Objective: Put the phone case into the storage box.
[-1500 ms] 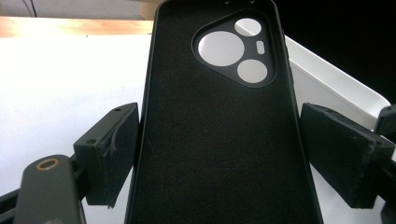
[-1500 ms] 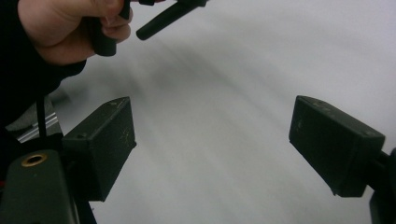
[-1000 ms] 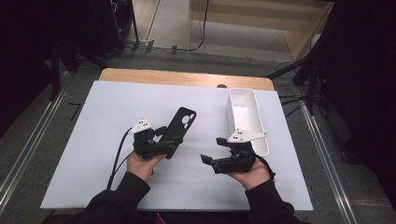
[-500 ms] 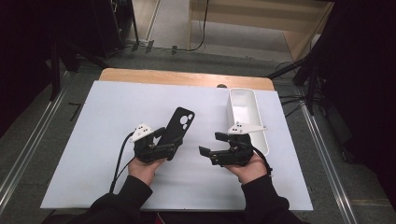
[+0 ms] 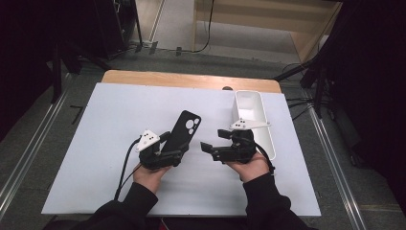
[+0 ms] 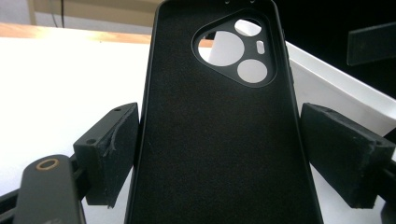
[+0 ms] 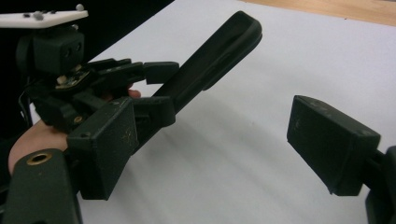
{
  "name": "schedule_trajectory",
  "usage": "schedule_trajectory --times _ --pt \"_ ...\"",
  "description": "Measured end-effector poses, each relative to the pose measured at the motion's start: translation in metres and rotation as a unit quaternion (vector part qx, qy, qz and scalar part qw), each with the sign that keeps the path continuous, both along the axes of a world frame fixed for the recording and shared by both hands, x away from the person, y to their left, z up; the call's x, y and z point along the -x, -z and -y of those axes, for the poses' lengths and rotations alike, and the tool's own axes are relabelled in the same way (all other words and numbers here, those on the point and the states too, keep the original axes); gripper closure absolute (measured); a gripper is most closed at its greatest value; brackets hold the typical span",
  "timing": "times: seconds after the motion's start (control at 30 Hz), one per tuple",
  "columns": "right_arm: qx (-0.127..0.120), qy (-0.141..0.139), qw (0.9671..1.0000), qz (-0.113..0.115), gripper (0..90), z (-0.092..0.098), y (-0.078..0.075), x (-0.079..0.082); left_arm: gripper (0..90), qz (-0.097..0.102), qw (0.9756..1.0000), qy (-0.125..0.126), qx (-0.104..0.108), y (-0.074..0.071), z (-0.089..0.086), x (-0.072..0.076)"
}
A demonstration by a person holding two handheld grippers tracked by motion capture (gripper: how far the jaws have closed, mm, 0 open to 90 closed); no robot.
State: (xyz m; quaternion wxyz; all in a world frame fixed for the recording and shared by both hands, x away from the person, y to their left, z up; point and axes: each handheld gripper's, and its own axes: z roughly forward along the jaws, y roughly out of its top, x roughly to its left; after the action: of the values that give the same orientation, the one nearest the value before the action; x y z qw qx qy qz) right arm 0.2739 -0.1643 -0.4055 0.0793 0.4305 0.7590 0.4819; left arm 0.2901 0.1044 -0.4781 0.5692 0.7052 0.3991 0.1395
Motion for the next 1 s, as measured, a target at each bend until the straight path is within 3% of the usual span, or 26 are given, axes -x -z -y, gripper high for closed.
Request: schedule_trajectory --times 0.23,0.6,0.7,0.9,1.0 --pt "-0.012 0.014 0.9998 0.0 14.5 0.002 0.001 -0.006 14.2 0.025 0.9997 -0.001 -0.001 0.001 0.004 0.005" --pt "-0.029 0.027 0.9991 -0.011 14.5 0.0 0.001 -0.016 14.1 0.03 0.9995 0.001 0.005 0.004 0.007 0.008" --pt "-0.018 0.032 0.9993 -0.005 14.5 -0.003 0.001 -0.019 14.1 0.03 0.9995 0.002 0.003 0.004 0.008 0.008" --pt "-0.028 0.034 0.9989 -0.014 14.5 -0.005 0.0 -0.028 14.1 0.025 0.9996 0.004 0.008 0.004 0.008 0.007" --pt "-0.018 0.037 0.9991 -0.013 14.5 -0.007 0.0 -0.032 14.1 0.026 0.9996 0.004 0.004 0.004 0.008 0.008"
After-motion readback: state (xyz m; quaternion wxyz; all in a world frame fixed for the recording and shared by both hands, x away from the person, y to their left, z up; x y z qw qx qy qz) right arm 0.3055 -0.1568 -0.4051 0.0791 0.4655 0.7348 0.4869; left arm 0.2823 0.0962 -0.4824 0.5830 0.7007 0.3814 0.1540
